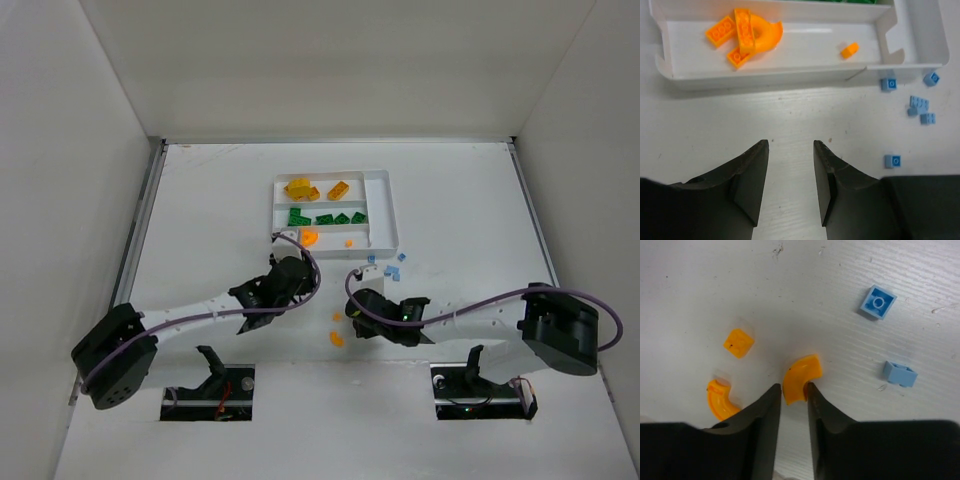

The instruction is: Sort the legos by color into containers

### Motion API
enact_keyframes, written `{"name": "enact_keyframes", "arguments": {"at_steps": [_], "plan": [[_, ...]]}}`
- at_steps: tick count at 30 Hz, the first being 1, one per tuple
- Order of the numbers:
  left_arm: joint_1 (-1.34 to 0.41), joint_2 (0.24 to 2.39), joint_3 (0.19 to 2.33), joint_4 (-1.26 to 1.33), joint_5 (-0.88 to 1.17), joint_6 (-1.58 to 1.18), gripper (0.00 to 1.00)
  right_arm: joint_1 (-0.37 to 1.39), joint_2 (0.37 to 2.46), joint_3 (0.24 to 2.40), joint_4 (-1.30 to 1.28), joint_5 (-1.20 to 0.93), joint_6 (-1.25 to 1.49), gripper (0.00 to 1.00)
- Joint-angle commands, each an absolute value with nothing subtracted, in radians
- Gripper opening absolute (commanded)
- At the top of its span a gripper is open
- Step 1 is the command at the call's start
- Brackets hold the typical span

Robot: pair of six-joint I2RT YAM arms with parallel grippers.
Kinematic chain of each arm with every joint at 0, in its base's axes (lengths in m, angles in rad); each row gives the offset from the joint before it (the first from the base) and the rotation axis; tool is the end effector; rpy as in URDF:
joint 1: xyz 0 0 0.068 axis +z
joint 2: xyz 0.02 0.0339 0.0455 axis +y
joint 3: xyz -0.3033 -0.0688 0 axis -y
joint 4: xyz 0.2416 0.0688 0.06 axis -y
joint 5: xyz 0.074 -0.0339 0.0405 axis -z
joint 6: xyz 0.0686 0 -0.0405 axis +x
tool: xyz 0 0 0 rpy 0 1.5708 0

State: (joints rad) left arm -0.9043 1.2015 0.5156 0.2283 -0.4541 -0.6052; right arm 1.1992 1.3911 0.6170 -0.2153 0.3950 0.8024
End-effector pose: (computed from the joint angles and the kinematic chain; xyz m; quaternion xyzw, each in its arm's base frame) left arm 0.1826 -0.1835 0.2298 0.0057 0.8358 -0.2134 0.5059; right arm 0.1175 0.2289 0.1712 -0.1300 0.9321 0.1352 0.3099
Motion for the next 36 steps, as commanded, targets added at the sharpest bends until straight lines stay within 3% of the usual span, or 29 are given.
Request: {"name": "enact_keyframes", "arguments": {"at_steps": [1,4,10,15,21,29,32,36], "plan": [[-0.929,1.144,0.474,0.209,-0.485,-0.638,0.39,1.206,1.396,0.643,-0.268,0.434,0.828,0.3],[-0.95,1.112,0.44,0.192,-0.48,-0.672,0.4,1.206,1.37,0.638,-0.27,0.452,0.828,0.23],[-1.03,1.091,0.422,0.16,-0.477,-0.716,0.42,1.196,1.217,0.64,-0.262,0.477,0.799,0.22],[-1.09,1.089,0.423,0.161,-0.486,-0.747,0.42,1.012,1.177,0.686,-0.143,0.439,0.654,0.22],[-1.156,1.144,0.437,0.184,-0.515,-0.779,0.42,0.768,1.372,0.823,0.087,0.281,0.552,0.23],[-1.22,1.229,0.462,0.21,-0.525,-0.804,0.42,0.685,1.615,0.965,0.147,0.249,0.545,0.25],[-1.243,1.275,0.483,0.216,-0.529,-0.796,0.42,0.679,1.644,0.982,0.161,0.25,0.543,0.31],[-1.252,1.31,0.506,0.229,-0.508,-0.762,0.42,0.679,1.648,0.982,0.163,0.253,0.541,0.5]]}}
